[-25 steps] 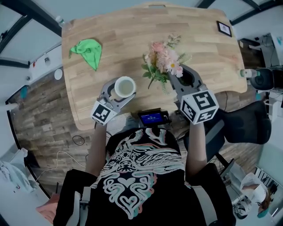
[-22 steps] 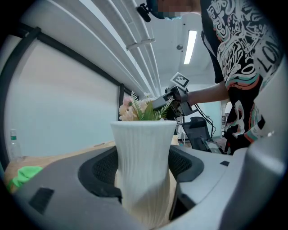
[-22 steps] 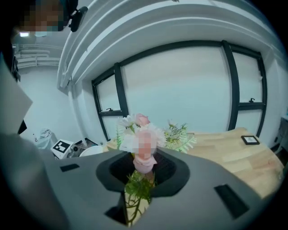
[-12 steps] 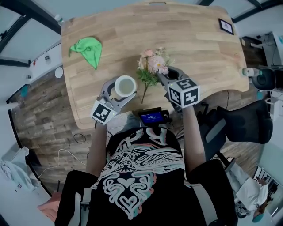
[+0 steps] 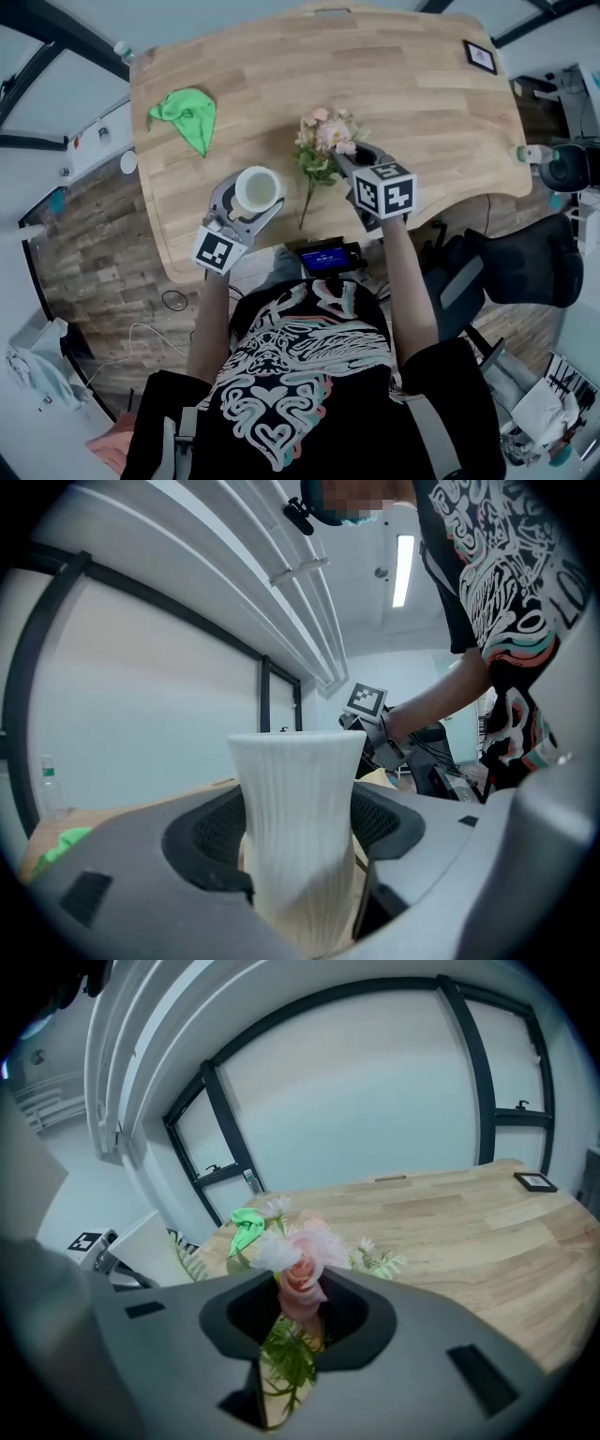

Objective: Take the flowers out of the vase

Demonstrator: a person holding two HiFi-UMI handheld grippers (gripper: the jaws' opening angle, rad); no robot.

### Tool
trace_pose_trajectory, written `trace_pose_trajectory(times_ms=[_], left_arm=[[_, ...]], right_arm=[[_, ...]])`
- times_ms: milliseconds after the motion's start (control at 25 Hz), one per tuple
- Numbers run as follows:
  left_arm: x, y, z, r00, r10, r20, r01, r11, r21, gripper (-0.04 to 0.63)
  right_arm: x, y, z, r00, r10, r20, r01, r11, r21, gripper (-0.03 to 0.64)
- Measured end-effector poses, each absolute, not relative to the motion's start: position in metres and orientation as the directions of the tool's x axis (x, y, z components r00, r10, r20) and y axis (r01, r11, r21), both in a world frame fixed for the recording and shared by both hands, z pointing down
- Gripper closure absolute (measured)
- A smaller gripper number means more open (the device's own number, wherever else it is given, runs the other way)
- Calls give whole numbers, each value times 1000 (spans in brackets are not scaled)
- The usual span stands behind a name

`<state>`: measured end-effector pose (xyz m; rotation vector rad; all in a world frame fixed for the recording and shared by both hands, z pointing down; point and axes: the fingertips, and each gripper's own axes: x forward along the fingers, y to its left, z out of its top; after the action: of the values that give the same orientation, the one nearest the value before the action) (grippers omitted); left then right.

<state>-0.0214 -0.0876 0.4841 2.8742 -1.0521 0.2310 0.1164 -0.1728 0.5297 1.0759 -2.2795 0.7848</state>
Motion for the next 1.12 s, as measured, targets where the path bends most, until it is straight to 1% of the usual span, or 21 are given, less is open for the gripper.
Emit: trace_pose_trajectory(times_ms=[240, 400, 520, 560, 640, 680, 840, 880, 920, 1000, 1120], left_arm=[[-25, -93, 485, 749, -639, 177, -650, -760, 6, 264], [-24, -95, 485, 741, -649, 174, -660, -751, 9, 264], [-23, -94, 484, 740, -651, 170, -662, -749, 14, 264], [-23, -94, 484, 740, -651, 167, -662, -750, 12, 264], [-23, -93, 485, 742, -650, 165, -660, -751, 11, 264], [-24, -94, 485, 743, -649, 167, -659, -752, 12, 264], [-24, -95, 486, 743, -647, 169, -659, -752, 15, 264], [-24, -95, 485, 743, -648, 167, -659, -752, 12, 264], [-24, -95, 485, 743, -649, 166, -659, -752, 10, 264], [-24, -95, 484, 740, -652, 166, -662, -749, 11, 264], [-26, -93, 484, 739, -656, 154, -666, -746, 18, 264]], right_arm=[[114, -179, 555, -539, -515, 666, -818, 510, -268, 526], [118, -182, 567, -493, -518, 698, -836, 504, -216, 524], [120, -183, 570, -484, -520, 704, -840, 501, -208, 521], [120, -183, 571, -486, -518, 704, -839, 501, -210, 498], [119, -182, 572, -490, -514, 704, -837, 503, -216, 483], [119, -182, 572, -491, -513, 704, -836, 503, -217, 456], [120, -183, 571, -486, -521, 702, -841, 498, -212, 450], [121, -183, 570, -487, -523, 699, -841, 497, -214, 439], [121, -183, 568, -489, -528, 694, -841, 497, -214, 408], [121, -183, 560, -490, -545, 681, -842, 498, -207, 382], [120, -181, 549, -496, -563, 661, -840, 504, -201, 380]])
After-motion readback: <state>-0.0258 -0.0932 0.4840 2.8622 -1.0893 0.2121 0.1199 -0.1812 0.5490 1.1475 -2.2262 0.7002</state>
